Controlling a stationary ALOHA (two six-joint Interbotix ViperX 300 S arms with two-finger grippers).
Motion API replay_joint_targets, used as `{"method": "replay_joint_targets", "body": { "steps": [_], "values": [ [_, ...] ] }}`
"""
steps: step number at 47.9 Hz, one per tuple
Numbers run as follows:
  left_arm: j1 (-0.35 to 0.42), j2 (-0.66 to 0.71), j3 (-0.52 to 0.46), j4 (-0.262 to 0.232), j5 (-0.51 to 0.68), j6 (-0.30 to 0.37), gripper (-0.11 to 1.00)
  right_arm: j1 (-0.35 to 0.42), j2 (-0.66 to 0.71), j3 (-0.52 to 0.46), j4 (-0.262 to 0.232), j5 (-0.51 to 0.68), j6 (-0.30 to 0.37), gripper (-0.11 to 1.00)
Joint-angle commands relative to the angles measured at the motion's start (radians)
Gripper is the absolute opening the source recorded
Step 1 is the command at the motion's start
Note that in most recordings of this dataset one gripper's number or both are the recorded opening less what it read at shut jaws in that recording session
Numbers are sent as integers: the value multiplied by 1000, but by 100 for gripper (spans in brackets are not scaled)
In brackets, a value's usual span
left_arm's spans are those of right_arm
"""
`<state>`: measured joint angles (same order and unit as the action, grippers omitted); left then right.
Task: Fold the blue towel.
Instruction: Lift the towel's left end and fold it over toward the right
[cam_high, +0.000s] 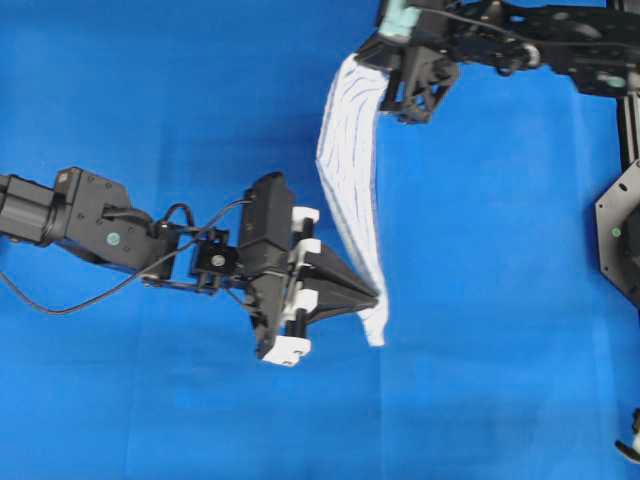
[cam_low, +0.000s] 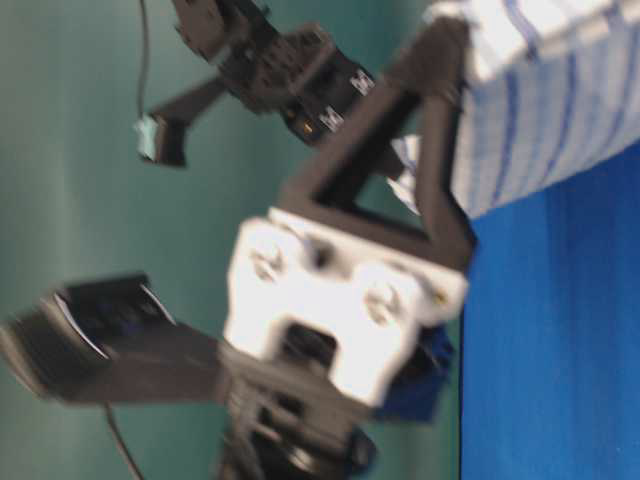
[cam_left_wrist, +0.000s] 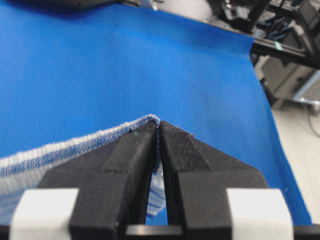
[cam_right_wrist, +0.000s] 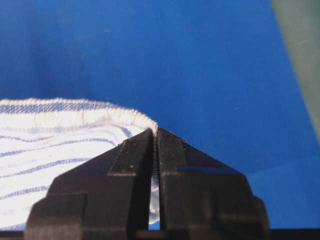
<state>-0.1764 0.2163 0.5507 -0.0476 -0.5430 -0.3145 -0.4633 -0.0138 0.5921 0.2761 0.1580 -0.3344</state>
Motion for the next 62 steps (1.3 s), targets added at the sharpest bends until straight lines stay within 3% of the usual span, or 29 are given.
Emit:
{"method": "replay_joint_targets", "body": {
  "steps": [1, 23, 27, 36, 38, 42, 47, 50, 52, 62],
  "values": [
    [-9, -25, 18, -3, -20, -2, 4, 3, 37, -64, -5, 5, -5, 22],
    [-26, -86, 163, -8, -25, -67, 6, 48, 218, -232, -6, 6, -8, 22],
    [-29, -98, 190, -8, -21, -83, 16, 58, 233, -247, -6, 6, -8, 22],
    [-37, -110, 216, -9, -14, -84, 57, 72, 253, -270, -6, 5, -5, 23],
    [-35, -115, 218, -8, -6, -81, 69, 74, 255, -272, -6, 3, -5, 27],
    [-34, -130, 222, -8, 28, -77, 84, 74, 253, -270, -6, 3, -2, 50],
    [-23, -173, 230, -6, 103, -71, 87, 74, 241, -270, -9, 8, -2, 81],
    [-14, -210, 238, -3, 158, -67, 85, 74, 222, -267, -14, 8, 0, 94],
    [-9, -236, 245, -3, 195, -63, 84, 74, 206, -264, -17, 8, 0, 98],
    [26, -377, 295, 0, 310, -31, 84, 74, 77, -213, -40, 28, 2, 95]
  ]
}}
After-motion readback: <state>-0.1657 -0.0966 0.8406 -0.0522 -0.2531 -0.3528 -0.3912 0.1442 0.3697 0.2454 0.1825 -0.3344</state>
